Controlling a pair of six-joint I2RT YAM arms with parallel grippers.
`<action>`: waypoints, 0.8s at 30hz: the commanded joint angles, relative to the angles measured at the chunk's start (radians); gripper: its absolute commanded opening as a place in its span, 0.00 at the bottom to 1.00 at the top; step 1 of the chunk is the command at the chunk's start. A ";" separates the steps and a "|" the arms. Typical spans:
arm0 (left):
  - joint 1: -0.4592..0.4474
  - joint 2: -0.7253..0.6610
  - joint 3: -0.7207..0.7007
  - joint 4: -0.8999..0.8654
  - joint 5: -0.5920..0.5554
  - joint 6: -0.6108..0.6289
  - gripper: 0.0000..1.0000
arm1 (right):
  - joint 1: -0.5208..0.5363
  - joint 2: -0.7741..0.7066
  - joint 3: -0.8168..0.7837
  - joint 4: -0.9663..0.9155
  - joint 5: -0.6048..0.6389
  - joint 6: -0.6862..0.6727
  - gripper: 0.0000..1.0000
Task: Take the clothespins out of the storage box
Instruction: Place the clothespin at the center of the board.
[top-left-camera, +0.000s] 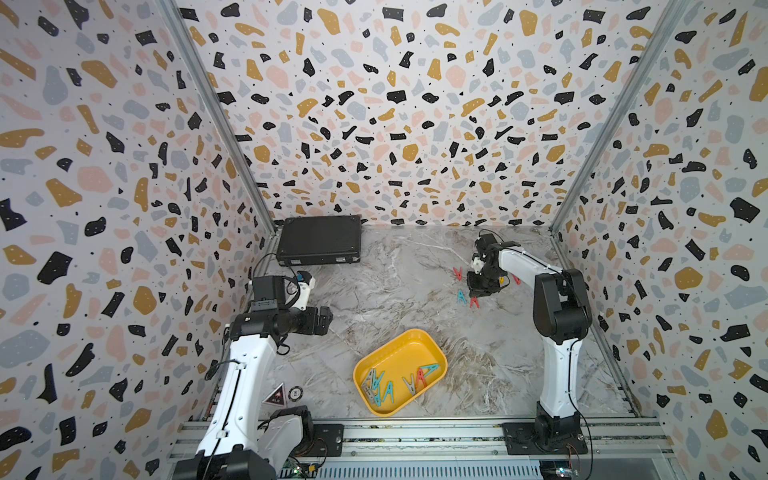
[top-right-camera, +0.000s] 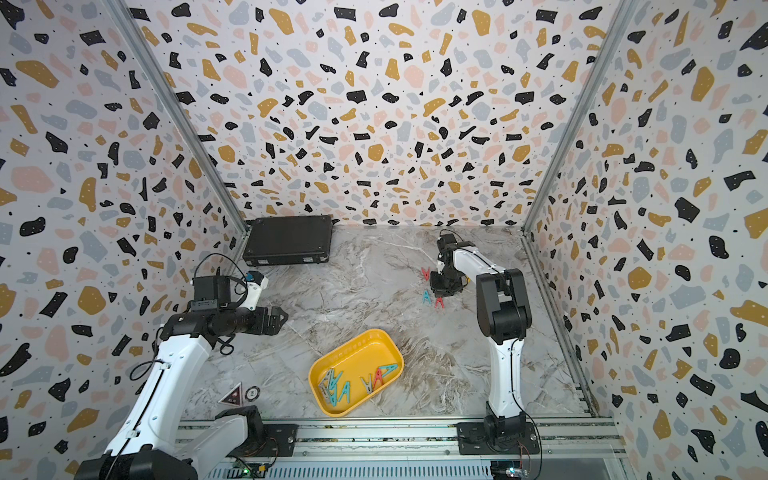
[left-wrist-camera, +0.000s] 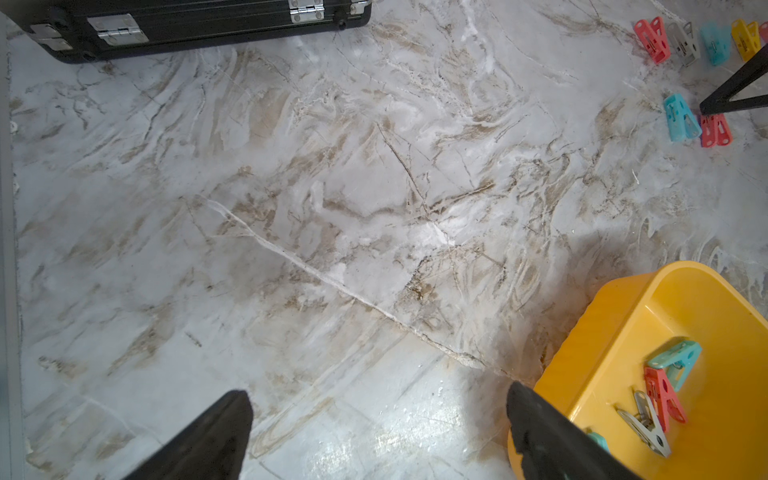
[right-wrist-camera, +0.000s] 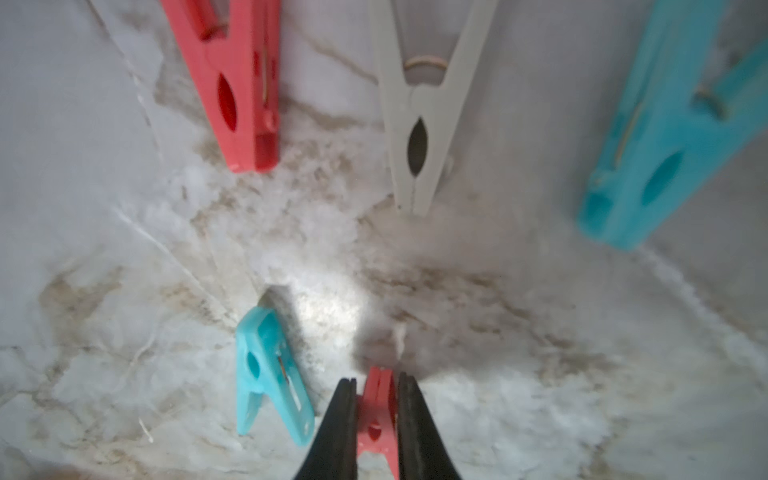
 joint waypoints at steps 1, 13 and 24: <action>0.004 -0.008 -0.012 0.002 0.013 0.018 1.00 | -0.007 0.023 0.051 -0.039 0.012 -0.011 0.07; 0.004 -0.011 -0.012 0.002 0.013 0.017 1.00 | -0.009 0.023 0.067 -0.047 0.010 0.001 0.25; 0.004 -0.010 -0.013 0.002 0.015 0.018 1.00 | -0.007 -0.064 0.098 -0.078 0.017 0.001 0.45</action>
